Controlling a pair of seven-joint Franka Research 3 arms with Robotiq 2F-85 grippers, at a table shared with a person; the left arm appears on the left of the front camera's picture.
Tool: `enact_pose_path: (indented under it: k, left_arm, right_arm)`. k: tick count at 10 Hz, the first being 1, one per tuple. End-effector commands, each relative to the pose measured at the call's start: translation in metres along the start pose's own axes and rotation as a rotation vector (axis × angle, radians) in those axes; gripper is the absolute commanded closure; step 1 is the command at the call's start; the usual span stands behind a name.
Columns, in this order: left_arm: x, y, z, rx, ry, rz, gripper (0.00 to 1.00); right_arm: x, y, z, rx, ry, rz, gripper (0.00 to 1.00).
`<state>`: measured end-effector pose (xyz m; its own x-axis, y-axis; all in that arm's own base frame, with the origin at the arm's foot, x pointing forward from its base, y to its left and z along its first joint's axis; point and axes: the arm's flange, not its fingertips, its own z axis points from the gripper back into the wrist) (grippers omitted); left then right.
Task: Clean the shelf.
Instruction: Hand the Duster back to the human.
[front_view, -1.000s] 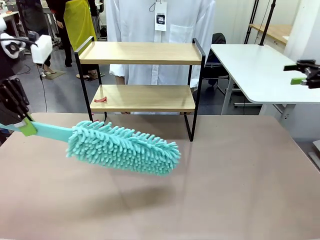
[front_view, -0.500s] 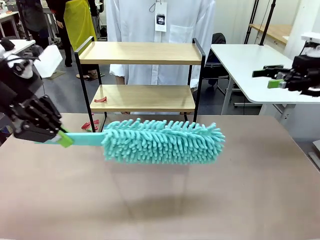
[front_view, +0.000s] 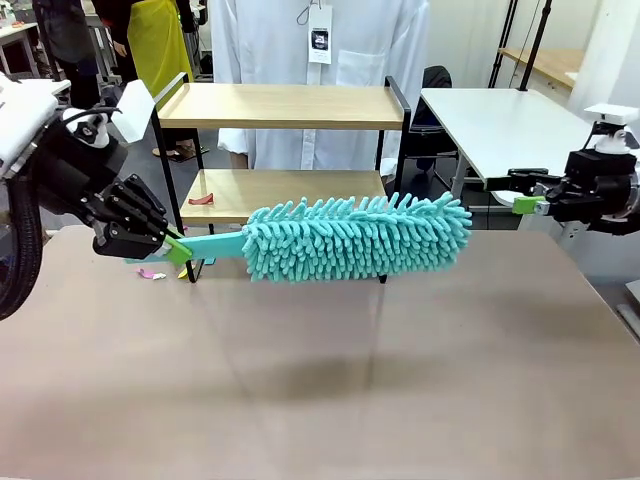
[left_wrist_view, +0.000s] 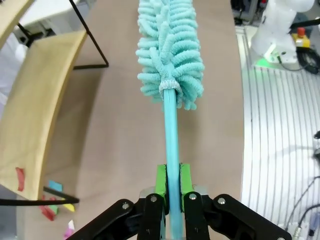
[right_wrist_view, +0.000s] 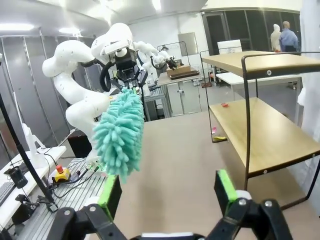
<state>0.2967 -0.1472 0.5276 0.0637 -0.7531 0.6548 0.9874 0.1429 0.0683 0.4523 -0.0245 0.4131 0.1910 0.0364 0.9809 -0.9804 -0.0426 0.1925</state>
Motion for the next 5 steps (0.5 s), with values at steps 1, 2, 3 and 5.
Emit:
enact_pose_path:
  k: [1, 2, 3, 5]
  left_arm:
    - [0.002, -0.005, 0.006, -0.003, -0.002, 0.008, 0.87]
    - [0.002, -0.005, 0.006, -0.003, -0.002, 0.008, 0.87]
    - [0.002, -0.005, 0.006, -0.003, -0.002, 0.008, 0.87]
    - [0.002, -0.005, 0.006, -0.003, -0.002, 0.008, 0.87]
  right_arm:
    - [0.007, -0.005, 0.002, 0.006, 0.019, -0.002, 0.00]
    - [0.000, 0.000, 0.000, 0.000, 0.000, 0.000, 0.00]
    - [-0.008, 0.022, -0.015, -0.040, 0.049, 0.039, 0.00]
    - [-0.018, 0.043, -0.026, -0.069, 0.074, 0.053, 0.00]
